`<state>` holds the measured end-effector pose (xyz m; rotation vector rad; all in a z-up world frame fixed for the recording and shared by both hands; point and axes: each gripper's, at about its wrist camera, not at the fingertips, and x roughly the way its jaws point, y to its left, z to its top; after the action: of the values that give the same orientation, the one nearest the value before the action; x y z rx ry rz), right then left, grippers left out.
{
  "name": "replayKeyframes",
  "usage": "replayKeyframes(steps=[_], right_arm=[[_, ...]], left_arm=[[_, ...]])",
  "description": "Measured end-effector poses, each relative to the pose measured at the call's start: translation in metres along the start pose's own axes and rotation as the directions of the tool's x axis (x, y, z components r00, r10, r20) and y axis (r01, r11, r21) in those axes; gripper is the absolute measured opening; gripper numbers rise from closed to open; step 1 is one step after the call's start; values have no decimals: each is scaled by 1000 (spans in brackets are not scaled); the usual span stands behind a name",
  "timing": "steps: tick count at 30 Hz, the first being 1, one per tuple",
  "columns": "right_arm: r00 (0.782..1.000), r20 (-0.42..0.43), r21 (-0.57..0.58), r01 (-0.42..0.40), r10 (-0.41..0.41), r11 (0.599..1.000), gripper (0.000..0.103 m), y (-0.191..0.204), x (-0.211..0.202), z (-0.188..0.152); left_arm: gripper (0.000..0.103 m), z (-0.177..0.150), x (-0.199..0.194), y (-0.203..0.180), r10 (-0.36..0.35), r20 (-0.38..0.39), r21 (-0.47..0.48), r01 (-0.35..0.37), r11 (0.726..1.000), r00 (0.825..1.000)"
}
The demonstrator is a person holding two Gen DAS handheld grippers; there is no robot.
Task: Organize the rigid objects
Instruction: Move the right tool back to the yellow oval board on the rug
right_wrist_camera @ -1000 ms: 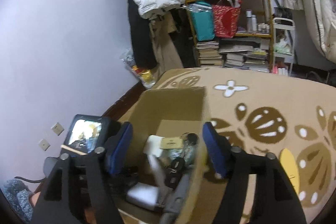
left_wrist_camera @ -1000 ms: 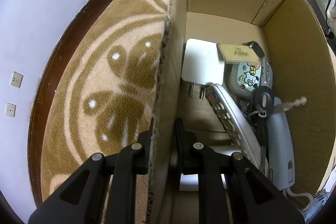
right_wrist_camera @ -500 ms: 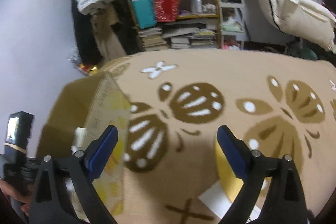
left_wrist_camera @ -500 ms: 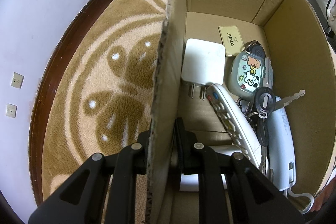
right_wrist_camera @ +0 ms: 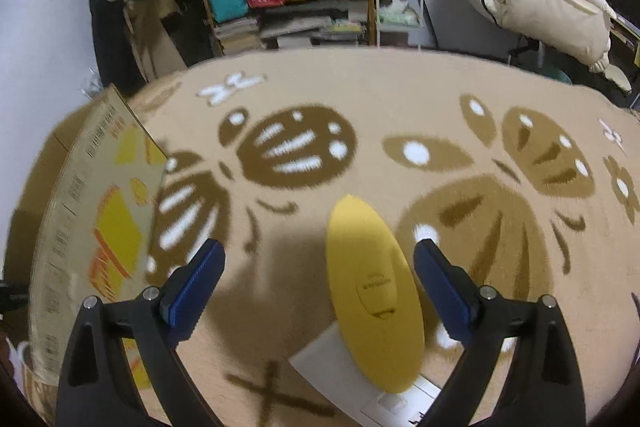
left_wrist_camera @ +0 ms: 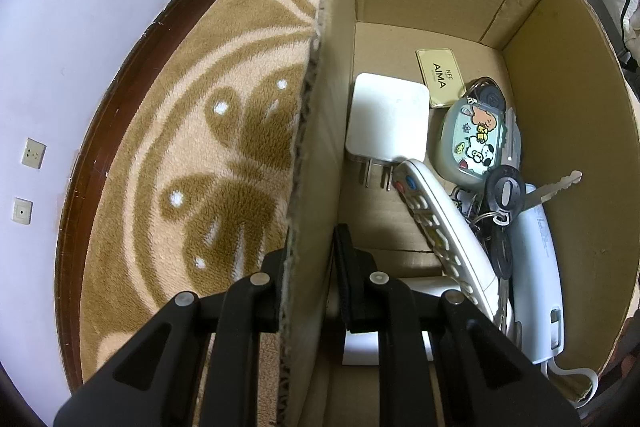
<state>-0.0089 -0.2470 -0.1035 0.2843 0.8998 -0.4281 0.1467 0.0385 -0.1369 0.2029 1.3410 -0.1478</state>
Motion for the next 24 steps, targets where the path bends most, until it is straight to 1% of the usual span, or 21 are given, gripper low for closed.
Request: replayKeyframes(steps=[8, 9, 11, 15, 16, 18, 22, 24], right_arm=[[996, -93, 26, 7, -5, 1000, 99, -8, 20, -14], [994, -108, 32, 8, -5, 999, 97, -9, 23, -16], [993, -114, 30, 29, -25, 999, 94, -9, 25, -18], [990, -133, 49, 49, -42, 998, 94, -15, 27, -20], [989, -142, 58, 50, -41, 997, 94, -17, 29, -20], [985, -173, 107, 30, -11, 994, 91, -25, 35, -25], [987, -162, 145, 21, 3, 989, 89, -31, 34, -27], [987, -158, 148, 25, -2, 989, 85, -31, 33, -28]], left_arm=[[16, 0, 0, 0, 0, 0, -1, 0, 1000, 1000], [16, 0, 0, 0, 0, 0, -1, 0, 1000, 1000], [16, 0, 0, 0, 0, 0, 0, 0, 1000, 1000], [16, 0, 0, 0, 0, 0, 0, 0, 1000, 1000], [16, 0, 0, 0, 0, 0, 0, 0, 1000, 1000], [16, 0, 0, 0, 0, 0, 0, 0, 1000, 1000], [16, 0, 0, 1, 1, 1, 3, -1, 1000, 1000], [17, 0, 0, 2, 2, 1, 4, -2, 1000, 1000]])
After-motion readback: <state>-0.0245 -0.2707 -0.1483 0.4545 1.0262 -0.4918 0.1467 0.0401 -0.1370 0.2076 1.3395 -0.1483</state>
